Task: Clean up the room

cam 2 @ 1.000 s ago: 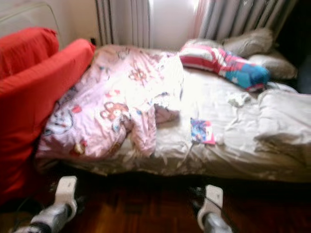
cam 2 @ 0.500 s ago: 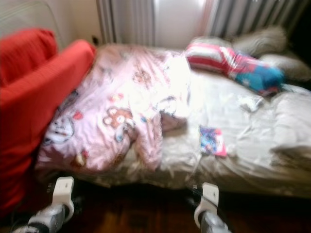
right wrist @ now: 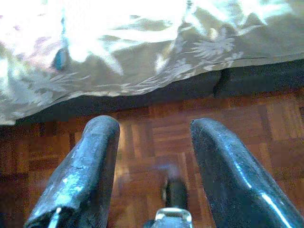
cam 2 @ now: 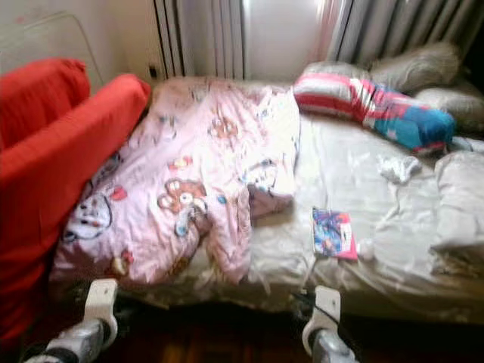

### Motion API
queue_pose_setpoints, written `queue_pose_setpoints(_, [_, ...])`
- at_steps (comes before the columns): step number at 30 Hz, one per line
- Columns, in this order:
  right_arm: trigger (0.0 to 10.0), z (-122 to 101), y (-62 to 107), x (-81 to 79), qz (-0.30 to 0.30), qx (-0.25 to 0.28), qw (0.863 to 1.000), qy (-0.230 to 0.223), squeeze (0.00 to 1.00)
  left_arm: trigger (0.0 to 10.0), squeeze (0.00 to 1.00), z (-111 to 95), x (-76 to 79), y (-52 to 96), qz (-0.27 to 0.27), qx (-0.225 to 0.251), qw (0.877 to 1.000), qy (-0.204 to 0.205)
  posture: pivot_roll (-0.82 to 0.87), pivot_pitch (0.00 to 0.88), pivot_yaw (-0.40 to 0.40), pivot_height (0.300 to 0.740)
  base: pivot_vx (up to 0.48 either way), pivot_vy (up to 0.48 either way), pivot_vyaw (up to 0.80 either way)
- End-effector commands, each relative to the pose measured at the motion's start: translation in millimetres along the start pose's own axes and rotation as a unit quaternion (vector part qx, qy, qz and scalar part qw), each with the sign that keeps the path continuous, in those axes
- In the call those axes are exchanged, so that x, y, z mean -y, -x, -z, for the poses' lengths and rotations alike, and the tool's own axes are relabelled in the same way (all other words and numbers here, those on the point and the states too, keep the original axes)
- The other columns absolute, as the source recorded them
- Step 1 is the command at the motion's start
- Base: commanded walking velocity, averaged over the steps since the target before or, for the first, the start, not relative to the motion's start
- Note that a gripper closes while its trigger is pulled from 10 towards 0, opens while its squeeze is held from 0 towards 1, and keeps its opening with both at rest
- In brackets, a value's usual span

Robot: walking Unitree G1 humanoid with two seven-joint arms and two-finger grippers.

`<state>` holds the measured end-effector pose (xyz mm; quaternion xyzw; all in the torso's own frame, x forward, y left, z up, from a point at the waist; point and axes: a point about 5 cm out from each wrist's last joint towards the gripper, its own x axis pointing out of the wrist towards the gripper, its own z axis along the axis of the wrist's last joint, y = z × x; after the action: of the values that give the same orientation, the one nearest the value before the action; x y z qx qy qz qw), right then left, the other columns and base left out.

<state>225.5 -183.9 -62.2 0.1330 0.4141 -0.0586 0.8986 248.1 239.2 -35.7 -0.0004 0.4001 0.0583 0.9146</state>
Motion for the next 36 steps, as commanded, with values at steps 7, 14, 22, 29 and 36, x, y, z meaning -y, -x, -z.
queue_pose_setpoints(7, [10.0,1.3,1.7,9.4,0.014,-0.001,1.0,-0.002,0.0,10.0,0.0,0.4,7.8,-1.0,0.012,-0.003,1.0,-0.006,0.04,0.0,-0.011,0.73,0.274,0.0,0.0])
queue_pose_setpoints(14, [10.0,1.3,1.7,9.4,0.014,-0.001,1.0,-0.002,0.0,10.0,0.0,0.4,7.8,-1.0,0.012,-0.003,1.0,-0.005,0.04,0.0,-0.011,0.73,0.274,0.0,0.0])
queue_pose_setpoints(22, [10.0,0.9,1.5,8.6,0.011,-0.001,1.0,-0.005,0.0,10.0,0.0,-0.5,7.5,-1.1,0.011,-0.003,1.0,-0.006,0.04,0.0,-0.008,0.73,0.276,0.0,0.0])
queue_pose_setpoints(29, [10.0,0.8,1.4,8.3,0.01,-0.001,1.0,-0.008,0.0,10.0,0.0,-0.7,7.7,-1.1,0.012,-0.002,1.0,-0.005,0.04,0.0,-0.008,0.73,0.275,0.0,0.0])
queue_pose_setpoints(36, [10.0,0.4,1.4,8.5,0.01,0.002,1.0,-0.009,0.0,10.0,0.0,-2.1,8.5,-1.1,0.017,0.005,1.0,-0.007,0.04,0.0,-0.012,0.73,0.195,0.0,0.0])
